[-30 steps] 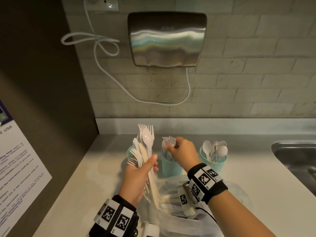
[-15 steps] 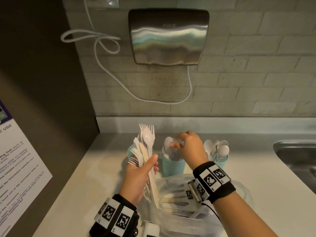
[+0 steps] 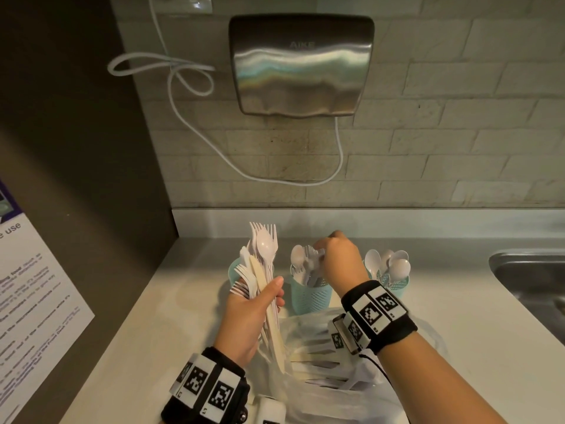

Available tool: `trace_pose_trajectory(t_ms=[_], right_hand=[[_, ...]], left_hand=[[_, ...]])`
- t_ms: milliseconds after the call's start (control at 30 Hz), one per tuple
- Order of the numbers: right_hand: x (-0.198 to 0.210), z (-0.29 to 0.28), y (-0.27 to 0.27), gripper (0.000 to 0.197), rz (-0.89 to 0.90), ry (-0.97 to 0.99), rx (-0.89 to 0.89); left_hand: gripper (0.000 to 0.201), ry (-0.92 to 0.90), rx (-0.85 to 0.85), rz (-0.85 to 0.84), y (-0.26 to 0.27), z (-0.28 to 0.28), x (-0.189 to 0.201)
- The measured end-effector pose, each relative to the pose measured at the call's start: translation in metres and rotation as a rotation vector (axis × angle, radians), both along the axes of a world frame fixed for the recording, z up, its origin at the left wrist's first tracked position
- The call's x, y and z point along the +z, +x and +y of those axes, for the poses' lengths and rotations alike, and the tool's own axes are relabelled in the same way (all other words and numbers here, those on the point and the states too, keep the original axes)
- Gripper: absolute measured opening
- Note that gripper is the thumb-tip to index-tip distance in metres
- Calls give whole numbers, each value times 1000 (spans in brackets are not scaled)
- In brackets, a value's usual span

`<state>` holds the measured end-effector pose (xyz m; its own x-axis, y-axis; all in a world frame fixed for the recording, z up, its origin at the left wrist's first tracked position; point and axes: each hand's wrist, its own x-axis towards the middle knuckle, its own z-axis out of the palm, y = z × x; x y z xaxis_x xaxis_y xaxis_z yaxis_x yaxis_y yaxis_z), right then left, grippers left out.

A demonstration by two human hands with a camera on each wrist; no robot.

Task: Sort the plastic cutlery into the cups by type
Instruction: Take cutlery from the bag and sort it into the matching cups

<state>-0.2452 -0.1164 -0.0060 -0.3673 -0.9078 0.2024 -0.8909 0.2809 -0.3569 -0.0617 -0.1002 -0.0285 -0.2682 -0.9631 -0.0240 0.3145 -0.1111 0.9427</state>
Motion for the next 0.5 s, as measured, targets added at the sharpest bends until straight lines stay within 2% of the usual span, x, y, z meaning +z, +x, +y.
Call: trace_pose_trajectory(t_ms=[200, 367, 500], right_hand=[[7, -8, 8, 30, -3, -30, 134], [8, -19, 16, 32, 72, 131, 209], [7, -22, 16, 31, 78, 123, 227]], left_hand=[[24, -1, 6, 17, -1, 0, 1], [20, -5, 13, 9, 1, 0, 3], [18, -13, 18, -2, 3, 0, 5]])
